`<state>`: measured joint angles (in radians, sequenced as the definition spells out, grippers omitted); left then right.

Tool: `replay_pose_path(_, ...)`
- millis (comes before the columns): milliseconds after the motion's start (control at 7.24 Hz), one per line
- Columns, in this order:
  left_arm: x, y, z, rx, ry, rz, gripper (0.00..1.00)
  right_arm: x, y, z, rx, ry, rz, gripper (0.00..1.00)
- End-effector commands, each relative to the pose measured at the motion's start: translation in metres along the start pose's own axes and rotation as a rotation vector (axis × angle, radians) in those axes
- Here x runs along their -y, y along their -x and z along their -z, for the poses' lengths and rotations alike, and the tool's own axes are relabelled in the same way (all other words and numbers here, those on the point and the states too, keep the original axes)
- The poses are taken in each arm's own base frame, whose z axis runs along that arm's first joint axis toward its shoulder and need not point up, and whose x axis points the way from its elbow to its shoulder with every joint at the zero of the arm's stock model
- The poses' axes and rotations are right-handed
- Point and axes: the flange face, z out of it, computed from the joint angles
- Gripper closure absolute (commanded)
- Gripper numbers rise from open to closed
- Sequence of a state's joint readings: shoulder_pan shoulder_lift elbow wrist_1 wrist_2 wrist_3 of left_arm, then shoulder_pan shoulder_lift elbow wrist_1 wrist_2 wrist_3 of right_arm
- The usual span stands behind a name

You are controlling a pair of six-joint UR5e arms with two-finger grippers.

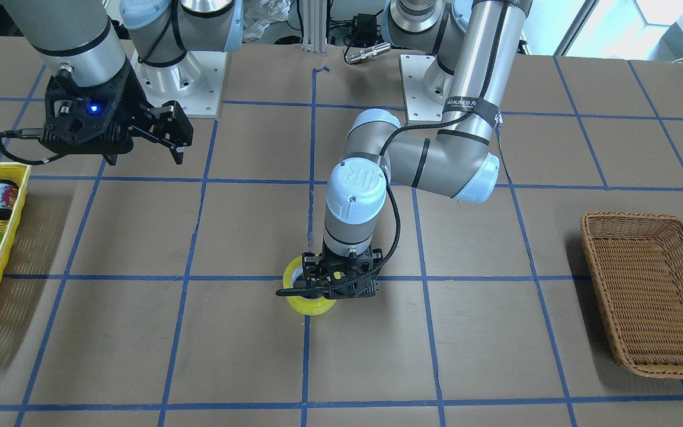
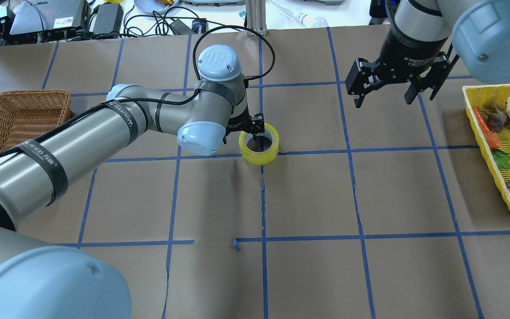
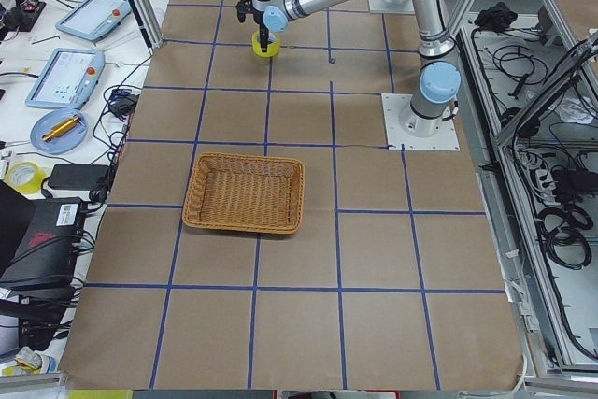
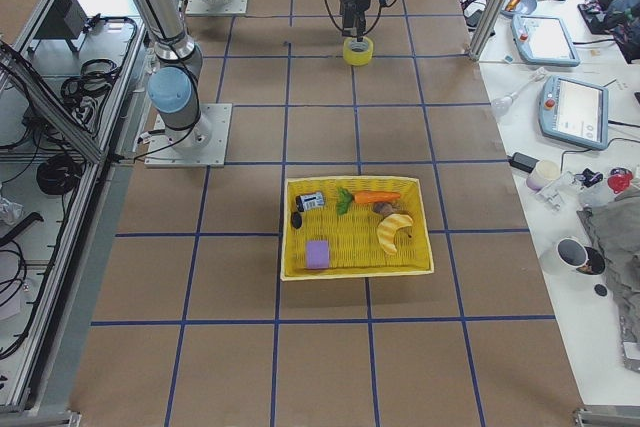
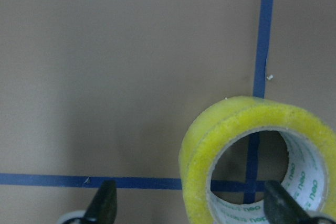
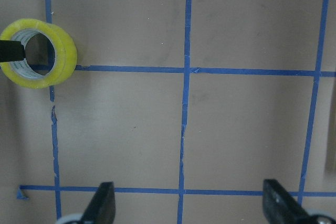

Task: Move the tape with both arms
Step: 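Reach the left gripper to the tape roll and grasp it while the right arm withdraws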

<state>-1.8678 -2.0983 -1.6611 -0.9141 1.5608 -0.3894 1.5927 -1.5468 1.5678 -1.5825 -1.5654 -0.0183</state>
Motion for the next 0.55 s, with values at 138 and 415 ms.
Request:
replay_pose_path(138,0.001,-0.001,-0.009,-0.001,0.011,0.031,1.0,-0.001,-0.002,0.003,0.008,-0.013,0.006,0.0)
replay_pose_path(415,0.015,0.016,0.043,0.003,-0.027,-0.006,1.0,-0.001,-0.003,0.002,0.005,-0.011,0.001,0.0)
